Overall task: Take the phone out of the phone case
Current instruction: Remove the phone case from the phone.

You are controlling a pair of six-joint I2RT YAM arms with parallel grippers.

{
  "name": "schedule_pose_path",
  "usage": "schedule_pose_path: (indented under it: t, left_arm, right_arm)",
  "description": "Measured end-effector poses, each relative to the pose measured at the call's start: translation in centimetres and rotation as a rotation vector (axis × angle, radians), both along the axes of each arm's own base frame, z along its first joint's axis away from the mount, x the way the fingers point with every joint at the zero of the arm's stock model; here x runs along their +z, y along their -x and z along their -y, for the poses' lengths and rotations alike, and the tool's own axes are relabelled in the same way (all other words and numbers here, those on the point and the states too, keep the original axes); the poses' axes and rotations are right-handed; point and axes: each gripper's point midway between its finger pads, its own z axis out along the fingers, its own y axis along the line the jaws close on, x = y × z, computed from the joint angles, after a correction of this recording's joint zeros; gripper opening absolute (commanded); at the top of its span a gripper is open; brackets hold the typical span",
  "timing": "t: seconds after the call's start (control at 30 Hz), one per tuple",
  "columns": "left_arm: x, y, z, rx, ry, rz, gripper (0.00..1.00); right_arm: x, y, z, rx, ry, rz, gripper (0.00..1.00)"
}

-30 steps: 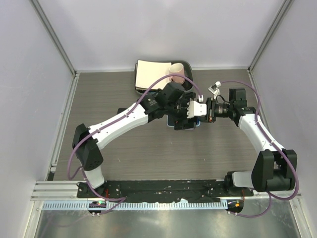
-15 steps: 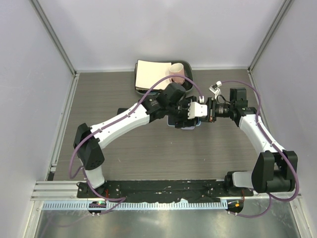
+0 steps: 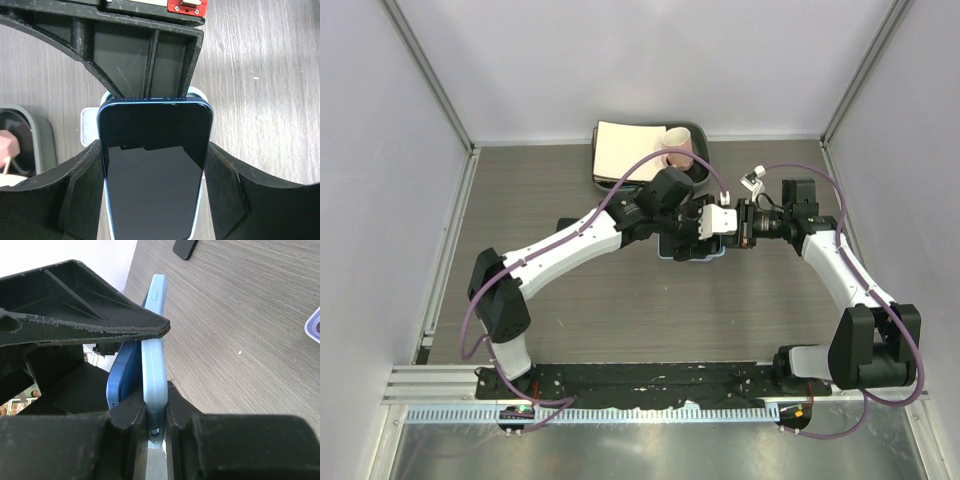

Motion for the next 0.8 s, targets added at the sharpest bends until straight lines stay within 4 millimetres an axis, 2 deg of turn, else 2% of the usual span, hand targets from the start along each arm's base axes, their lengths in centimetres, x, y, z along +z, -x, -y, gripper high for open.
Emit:
schedule_pose_path:
  t: [0.23,0.8]
  left_arm:
    - [0.1,0.5,0.0,0.018,0.054,-0.125,0.0]
    - [1.0,0.4,0.0,0.077,0.147,-0.305,0.0]
  right_arm:
    - [-0.2,0.1,0.0,-0.002,0.024,-0.006,0.01]
    - [-0.5,-0.2,0.5,-0.011,0.067,0.022,0.01]
